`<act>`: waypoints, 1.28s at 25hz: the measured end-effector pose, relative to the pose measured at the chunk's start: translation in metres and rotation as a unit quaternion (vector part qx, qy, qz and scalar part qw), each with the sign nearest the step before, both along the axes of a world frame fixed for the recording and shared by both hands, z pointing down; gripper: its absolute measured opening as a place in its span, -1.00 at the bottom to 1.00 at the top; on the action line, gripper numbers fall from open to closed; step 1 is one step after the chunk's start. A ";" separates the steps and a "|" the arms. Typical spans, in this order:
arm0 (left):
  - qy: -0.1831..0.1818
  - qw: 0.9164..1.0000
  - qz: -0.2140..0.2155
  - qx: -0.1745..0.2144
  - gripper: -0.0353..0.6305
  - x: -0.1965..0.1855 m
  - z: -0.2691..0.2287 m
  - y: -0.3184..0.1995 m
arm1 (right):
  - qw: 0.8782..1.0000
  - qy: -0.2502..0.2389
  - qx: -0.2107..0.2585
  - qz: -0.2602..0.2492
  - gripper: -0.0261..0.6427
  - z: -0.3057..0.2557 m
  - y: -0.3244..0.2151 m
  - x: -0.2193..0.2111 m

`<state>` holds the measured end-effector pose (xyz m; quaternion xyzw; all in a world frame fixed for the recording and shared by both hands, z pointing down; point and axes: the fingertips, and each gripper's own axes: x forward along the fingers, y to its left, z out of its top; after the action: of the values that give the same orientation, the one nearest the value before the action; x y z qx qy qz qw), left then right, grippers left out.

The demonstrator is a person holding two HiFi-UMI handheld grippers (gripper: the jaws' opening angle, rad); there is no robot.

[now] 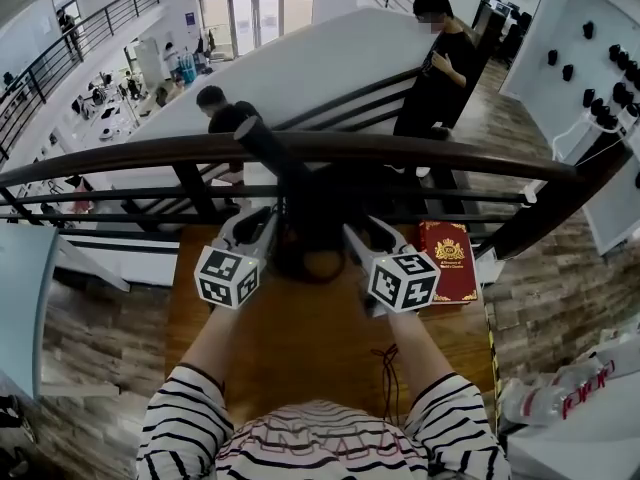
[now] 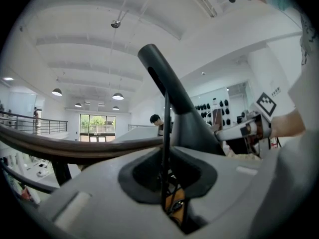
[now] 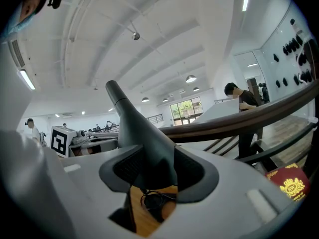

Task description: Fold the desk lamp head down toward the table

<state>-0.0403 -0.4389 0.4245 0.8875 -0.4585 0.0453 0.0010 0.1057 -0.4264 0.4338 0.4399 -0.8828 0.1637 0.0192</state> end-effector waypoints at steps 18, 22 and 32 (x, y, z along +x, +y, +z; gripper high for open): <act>0.036 0.999 0.010 -0.004 -0.73 -0.002 0.002 0.071 | 0.998 -0.041 -0.048 0.016 -0.53 0.028 0.069 0.013; 0.055 0.998 0.016 -0.001 -0.74 0.003 0.004 0.089 | 0.997 -0.050 -0.053 0.020 -0.88 0.039 0.089 0.016; 0.075 0.996 0.037 -0.032 -0.84 0.006 0.021 0.135 | 0.995 -0.068 -0.054 0.043 -0.92 0.054 0.136 0.018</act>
<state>-0.0339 -0.3043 0.4451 0.9043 -0.4224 -0.0072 0.0620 0.1242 -0.2899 0.4873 0.4639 -0.8521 0.2412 -0.0245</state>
